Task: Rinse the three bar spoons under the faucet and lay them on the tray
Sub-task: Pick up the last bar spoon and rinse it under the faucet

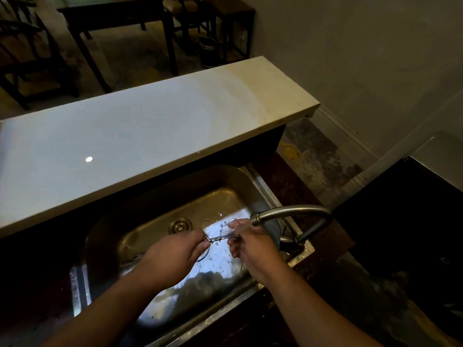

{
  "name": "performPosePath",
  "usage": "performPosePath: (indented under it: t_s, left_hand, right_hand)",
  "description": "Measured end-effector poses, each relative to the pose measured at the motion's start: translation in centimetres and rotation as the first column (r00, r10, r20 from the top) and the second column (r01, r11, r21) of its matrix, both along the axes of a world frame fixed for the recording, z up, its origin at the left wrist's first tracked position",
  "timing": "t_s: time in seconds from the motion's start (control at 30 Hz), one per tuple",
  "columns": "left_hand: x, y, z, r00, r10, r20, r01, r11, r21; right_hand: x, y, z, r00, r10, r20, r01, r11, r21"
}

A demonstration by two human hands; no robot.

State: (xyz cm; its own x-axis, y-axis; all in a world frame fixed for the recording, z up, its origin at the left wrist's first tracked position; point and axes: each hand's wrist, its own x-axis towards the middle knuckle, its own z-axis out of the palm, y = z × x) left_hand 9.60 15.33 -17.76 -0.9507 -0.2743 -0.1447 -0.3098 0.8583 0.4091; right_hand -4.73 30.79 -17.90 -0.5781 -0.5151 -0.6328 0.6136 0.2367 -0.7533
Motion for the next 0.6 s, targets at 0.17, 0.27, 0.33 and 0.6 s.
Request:
performPosePath:
  t_s: [0.17, 0.27, 0.33, 0.6]
  left_hand:
    - [-0.17, 0.0, -0.32, 0.996, -0.01, -0.088, 0.015, 0.998, 0.06]
    - [-0.25, -0.23, -0.48, 0.994, -0.023, -0.104, 0.032, 0.996, 0.089]
    - [-0.13, -0.4, -0.47, 0.994, -0.014, -0.111, 0.026, 0.993, 0.113]
    - [-0.11, -0.14, -0.16, 0.999, -0.024, -0.048, 0.03, 0.992, 0.12]
  right_hand:
    - [0.31, -0.32, 0.21, 0.999, 0.026, 0.024, -0.026, 1.0, -0.011]
    - [0.09, -0.46, 0.54, 0.994, 0.066, 0.088, -0.066, 0.998, -0.007]
    - [-0.19, -0.43, 0.63, 0.985, 0.059, 0.159, -0.05, 0.997, -0.059]
    - [0.15, 0.05, -0.26, 0.993, 0.016, 0.113, -0.002, 0.993, -0.117]
